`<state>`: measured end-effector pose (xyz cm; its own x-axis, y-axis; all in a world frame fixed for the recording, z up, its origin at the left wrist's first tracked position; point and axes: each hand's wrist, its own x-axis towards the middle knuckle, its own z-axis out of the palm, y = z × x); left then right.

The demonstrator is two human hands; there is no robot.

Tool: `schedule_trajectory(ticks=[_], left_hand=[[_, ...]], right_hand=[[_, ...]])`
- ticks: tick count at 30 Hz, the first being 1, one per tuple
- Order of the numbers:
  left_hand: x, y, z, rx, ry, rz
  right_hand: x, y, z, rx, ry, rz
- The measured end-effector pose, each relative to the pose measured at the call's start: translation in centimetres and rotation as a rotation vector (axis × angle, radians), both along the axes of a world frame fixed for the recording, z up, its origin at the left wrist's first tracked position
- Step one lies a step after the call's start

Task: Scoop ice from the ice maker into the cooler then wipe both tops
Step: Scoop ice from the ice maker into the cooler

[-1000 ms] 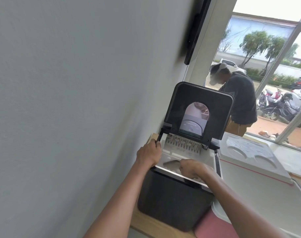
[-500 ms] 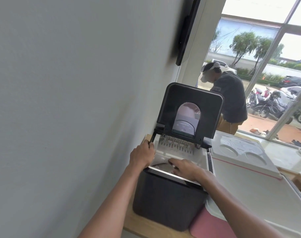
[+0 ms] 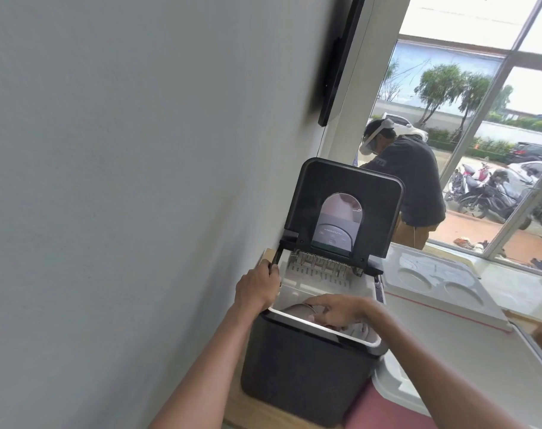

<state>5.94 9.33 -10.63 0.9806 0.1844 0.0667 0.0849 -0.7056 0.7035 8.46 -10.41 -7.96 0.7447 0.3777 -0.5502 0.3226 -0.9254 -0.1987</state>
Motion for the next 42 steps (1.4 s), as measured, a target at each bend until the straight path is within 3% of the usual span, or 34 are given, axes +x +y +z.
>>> schedule_trajectory(ticks=[7, 16, 29, 42], left_hand=[[-0.1, -0.1, -0.1, -0.007, -0.002, 0.018], [-0.4, -0.3, 0.0, -0.025, -0.002, 0.025], [0.1, -0.3, -0.3, -0.082, 0.01, 0.064], [0.2, -0.3, -0.6, -0.062, 0.001, 0.089]], right_hand=[[-0.6, 1.8, -1.0, 0.023, -0.004, -0.131], [-0.3, 1.0, -1.5, 0.016, -0.093, -0.071], [0.1, -0.6, 3.0, 0.212, 0.239, -0.213], [-0.2, -1.3, 4.0, 0.304, 0.375, -0.281]])
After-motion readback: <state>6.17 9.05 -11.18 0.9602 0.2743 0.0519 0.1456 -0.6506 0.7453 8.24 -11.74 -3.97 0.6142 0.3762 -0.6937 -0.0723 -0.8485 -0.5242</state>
